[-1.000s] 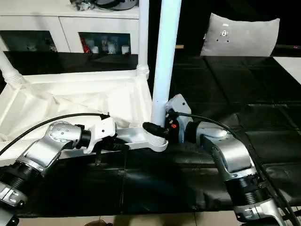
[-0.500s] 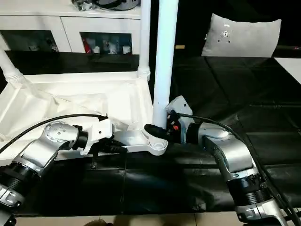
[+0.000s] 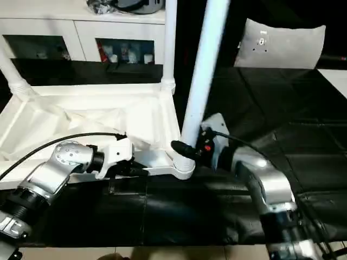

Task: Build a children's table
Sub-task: Insert table leg to table base

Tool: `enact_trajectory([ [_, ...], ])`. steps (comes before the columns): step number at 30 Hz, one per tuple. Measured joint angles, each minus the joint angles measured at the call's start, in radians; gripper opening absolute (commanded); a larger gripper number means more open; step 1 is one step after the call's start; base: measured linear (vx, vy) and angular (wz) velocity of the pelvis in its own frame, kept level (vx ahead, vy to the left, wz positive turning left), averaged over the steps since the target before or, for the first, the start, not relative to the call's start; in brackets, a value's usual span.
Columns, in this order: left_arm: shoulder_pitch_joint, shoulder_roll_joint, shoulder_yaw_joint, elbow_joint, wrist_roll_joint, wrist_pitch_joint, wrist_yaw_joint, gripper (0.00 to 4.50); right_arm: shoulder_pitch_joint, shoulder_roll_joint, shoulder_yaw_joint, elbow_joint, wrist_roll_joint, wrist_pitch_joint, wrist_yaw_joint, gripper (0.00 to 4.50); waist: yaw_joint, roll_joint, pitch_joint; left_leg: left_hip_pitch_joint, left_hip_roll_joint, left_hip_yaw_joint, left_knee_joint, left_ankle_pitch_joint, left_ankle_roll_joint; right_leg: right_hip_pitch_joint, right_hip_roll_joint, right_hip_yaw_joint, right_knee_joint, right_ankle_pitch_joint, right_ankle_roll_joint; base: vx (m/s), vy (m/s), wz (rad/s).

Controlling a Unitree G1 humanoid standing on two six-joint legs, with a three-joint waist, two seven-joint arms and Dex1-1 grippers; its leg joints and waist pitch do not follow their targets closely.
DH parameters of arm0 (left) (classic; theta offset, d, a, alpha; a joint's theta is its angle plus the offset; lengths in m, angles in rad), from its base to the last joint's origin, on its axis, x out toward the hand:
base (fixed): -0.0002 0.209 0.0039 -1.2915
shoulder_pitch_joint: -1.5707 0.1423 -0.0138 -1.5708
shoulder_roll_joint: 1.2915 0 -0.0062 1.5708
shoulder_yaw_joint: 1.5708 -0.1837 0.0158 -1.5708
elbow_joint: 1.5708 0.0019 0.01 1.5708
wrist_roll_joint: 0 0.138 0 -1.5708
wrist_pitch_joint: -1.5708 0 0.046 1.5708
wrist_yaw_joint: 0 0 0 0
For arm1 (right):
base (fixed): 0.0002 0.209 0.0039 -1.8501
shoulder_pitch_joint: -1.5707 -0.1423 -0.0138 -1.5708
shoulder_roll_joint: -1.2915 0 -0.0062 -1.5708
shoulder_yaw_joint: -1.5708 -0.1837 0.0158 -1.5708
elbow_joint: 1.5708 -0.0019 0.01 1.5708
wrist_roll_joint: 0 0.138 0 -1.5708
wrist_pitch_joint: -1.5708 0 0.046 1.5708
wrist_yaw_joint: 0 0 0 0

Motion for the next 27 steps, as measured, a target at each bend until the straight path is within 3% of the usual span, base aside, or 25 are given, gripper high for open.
enact_trajectory([
  [4, 0.000, -0.009, 0.002, 0.014, 0.000, 0.000, 0.005, 0.00, 0.102, 0.089, -0.075, -0.002, 0.041, -0.096, -0.053, 1.89, 0.003, 0.003, -0.003, 0.002, 0.000, 0.000, -0.001, 0.000, 0.000, 0.002, 0.000, 0.000, -0.001, 0.000, 0.000, 0.000, 0.000, 0.00],
  [10, 0.000, -0.019, 0.003, 0.027, 0.001, -0.008, 0.006, 0.00, 0.166, 0.135, -0.104, 0.003, 0.054, -0.191, -0.065, 1.89, 0.005, 0.010, -0.007, 0.002, 0.000, 0.000, -0.001, 0.000, -0.001, 0.003, 0.000, 0.000, -0.003, 0.000, 0.000, 0.000, 0.000, 0.00],
  [18, -0.001, -0.021, 0.003, 0.043, 0.003, -0.011, 0.007, 0.00, 0.150, 0.085, -0.014, 0.017, -0.048, -0.307, -0.058, 1.89, 0.001, 0.014, -0.010, 0.006, 0.000, 0.000, -0.001, 0.000, -0.001, 0.007, 0.000, 0.000, -0.003, 0.000, 0.000, 0.000, 0.000, 0.00],
  [27, -0.009, -0.006, -0.002, 0.050, 0.020, -0.032, -0.019, 0.00, 0.069, 0.008, 0.072, 0.041, -0.116, -0.282, 0.019, 1.89, -0.010, 0.012, -0.011, 0.009, 0.000, 0.000, -0.003, -0.001, -0.001, 0.008, 0.000, 0.000, -0.003, -0.001, 0.001, 0.000, 0.000, 0.00],
])
